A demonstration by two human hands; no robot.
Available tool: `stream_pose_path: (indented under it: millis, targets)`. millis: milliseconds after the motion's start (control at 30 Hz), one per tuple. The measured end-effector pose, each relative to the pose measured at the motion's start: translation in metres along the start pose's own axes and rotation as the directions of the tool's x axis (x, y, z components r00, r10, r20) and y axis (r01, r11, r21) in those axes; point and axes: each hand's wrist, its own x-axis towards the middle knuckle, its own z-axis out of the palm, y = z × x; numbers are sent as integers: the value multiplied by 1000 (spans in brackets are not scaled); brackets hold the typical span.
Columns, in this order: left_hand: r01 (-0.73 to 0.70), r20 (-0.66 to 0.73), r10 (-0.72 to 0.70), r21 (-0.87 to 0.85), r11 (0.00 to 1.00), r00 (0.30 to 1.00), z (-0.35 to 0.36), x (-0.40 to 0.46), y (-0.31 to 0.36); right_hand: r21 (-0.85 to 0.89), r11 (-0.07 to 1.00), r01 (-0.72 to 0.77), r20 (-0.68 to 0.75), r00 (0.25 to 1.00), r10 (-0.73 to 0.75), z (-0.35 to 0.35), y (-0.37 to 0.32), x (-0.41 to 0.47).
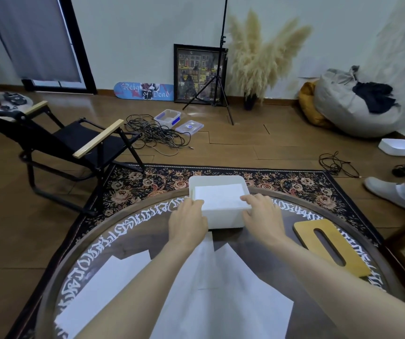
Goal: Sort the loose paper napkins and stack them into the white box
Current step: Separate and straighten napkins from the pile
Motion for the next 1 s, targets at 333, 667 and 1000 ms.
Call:
stream_pose_path:
  millis: [333, 667, 1000]
  targets:
    - [-126, 0, 127, 151, 980, 992, -5, -54, -7, -19, 996, 90, 89, 992, -88, -7, -6, -58]
    - [-169, 80, 152, 284, 944, 985, -12, -129, -21, -144, 968, 207, 197, 964, -177, -1, -12, -123]
    - [-144, 190, 76, 372, 917, 979, -11, -197, -49, -172, 935, 311, 301, 920, -251, 7, -15, -185]
